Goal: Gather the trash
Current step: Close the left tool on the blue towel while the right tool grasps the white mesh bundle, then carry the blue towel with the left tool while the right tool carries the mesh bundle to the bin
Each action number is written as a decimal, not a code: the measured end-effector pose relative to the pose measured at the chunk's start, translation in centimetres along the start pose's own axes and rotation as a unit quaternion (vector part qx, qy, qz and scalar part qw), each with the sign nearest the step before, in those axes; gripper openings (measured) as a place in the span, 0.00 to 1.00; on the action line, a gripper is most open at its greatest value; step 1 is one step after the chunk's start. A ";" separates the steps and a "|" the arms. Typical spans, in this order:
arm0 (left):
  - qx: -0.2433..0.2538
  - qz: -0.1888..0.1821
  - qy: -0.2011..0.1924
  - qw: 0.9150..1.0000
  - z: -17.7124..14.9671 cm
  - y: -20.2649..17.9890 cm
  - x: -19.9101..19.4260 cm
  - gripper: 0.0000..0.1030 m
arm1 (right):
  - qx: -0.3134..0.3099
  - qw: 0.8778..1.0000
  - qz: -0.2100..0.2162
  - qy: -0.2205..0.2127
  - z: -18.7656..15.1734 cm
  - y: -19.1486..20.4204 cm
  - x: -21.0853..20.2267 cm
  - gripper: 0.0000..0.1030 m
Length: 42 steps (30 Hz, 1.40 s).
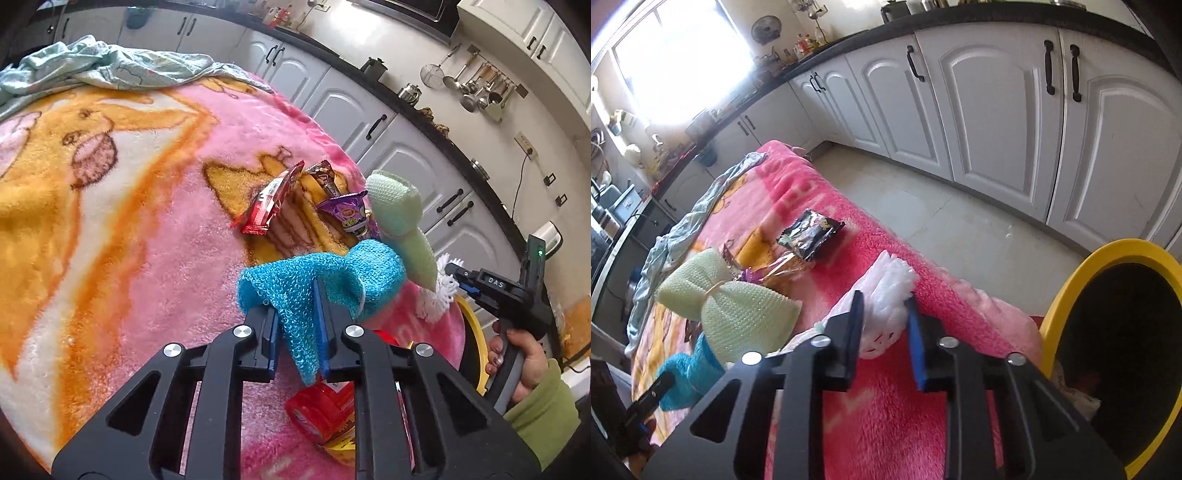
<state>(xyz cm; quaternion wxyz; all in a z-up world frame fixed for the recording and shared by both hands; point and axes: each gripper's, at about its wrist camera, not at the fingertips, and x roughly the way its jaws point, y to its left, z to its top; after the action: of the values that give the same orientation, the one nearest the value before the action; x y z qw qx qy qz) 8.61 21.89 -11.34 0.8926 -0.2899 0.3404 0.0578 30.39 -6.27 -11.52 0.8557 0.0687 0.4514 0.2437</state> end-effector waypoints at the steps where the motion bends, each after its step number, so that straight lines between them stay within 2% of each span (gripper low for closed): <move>1: 0.002 -0.001 -0.002 1.000 0.0 0.0 -0.2 0.09 | -0.003 1.000 0.001 -0.005 -0.1 0.0 -0.4 0.19; 11: 0.030 -0.013 -0.036 0.999 1.1 -1.6 -3.3 0.05 | -0.050 0.998 0.017 -0.044 -0.9 0.7 -5.7 0.17; 22: 0.085 -0.046 -0.066 0.993 1.2 -6.1 -7.1 0.04 | -0.067 0.994 0.036 -0.074 -1.9 1.1 -10.2 0.17; 30: 0.122 -0.072 -0.067 0.988 0.7 -9.7 -8.2 0.04 | -0.088 0.990 0.024 -0.110 -2.1 1.1 -13.6 0.17; 42: 0.171 -0.097 -0.048 0.979 0.1 -15.2 -6.5 0.04 | -0.090 0.985 -0.010 -0.150 -2.5 -1.9 -18.0 0.17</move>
<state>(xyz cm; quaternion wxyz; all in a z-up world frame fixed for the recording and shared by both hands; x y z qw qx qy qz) 8.27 10.06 0.14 0.9458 -0.1617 0.2718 -0.0744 20.46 -16.78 -0.30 0.9187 0.0221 0.2952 0.2616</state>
